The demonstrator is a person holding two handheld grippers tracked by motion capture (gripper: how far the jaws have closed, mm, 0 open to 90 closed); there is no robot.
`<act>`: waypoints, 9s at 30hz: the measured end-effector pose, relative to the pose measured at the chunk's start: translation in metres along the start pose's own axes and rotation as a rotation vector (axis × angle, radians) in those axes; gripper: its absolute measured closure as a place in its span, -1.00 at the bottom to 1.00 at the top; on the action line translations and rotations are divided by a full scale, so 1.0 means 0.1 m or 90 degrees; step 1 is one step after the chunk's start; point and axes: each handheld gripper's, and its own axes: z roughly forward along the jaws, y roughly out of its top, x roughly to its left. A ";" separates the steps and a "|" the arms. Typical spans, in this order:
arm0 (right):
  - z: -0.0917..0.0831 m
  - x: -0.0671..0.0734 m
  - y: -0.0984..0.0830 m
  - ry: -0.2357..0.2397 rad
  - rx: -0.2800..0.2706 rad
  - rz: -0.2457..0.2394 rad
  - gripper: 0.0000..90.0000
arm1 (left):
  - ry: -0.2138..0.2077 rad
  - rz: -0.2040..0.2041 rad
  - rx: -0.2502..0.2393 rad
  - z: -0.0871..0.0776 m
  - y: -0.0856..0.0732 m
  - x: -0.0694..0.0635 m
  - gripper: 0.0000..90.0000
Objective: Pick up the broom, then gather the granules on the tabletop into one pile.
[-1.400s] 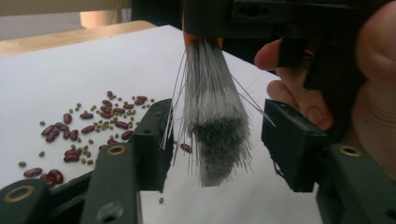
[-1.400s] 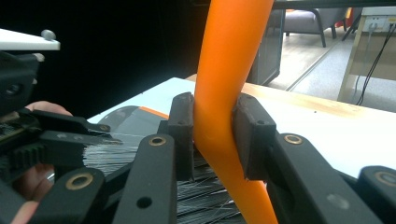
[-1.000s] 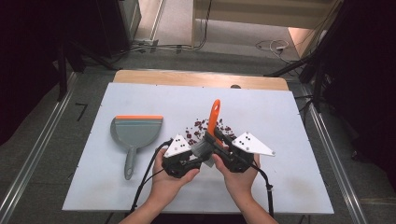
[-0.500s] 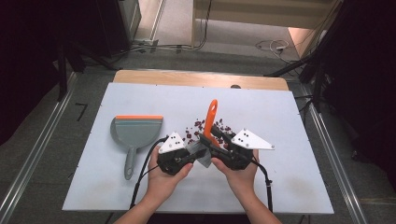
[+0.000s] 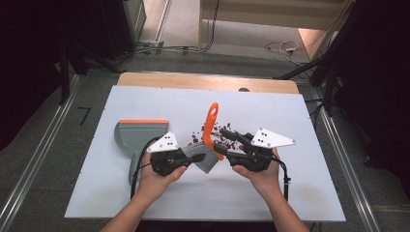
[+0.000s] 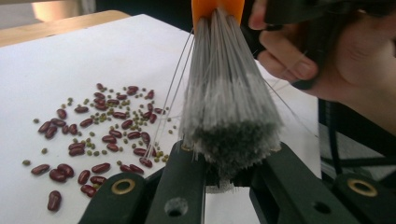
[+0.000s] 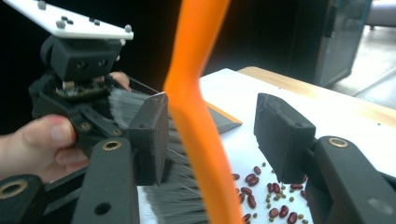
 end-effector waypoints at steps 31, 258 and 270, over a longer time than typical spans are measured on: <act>0.11 -0.05 -0.16 0.277 0.095 0.042 0.52 | -0.205 0.051 0.031 0.06 -0.05 -0.03 0.92; 1.82 -0.57 -0.02 0.017 0.547 0.223 0.52 | 0.119 -0.030 -0.046 -1.01 -0.48 0.24 -1.00; 1.60 -0.76 -0.13 -0.053 0.523 0.242 0.49 | 0.121 -0.027 -0.047 -1.02 -0.48 0.23 -1.00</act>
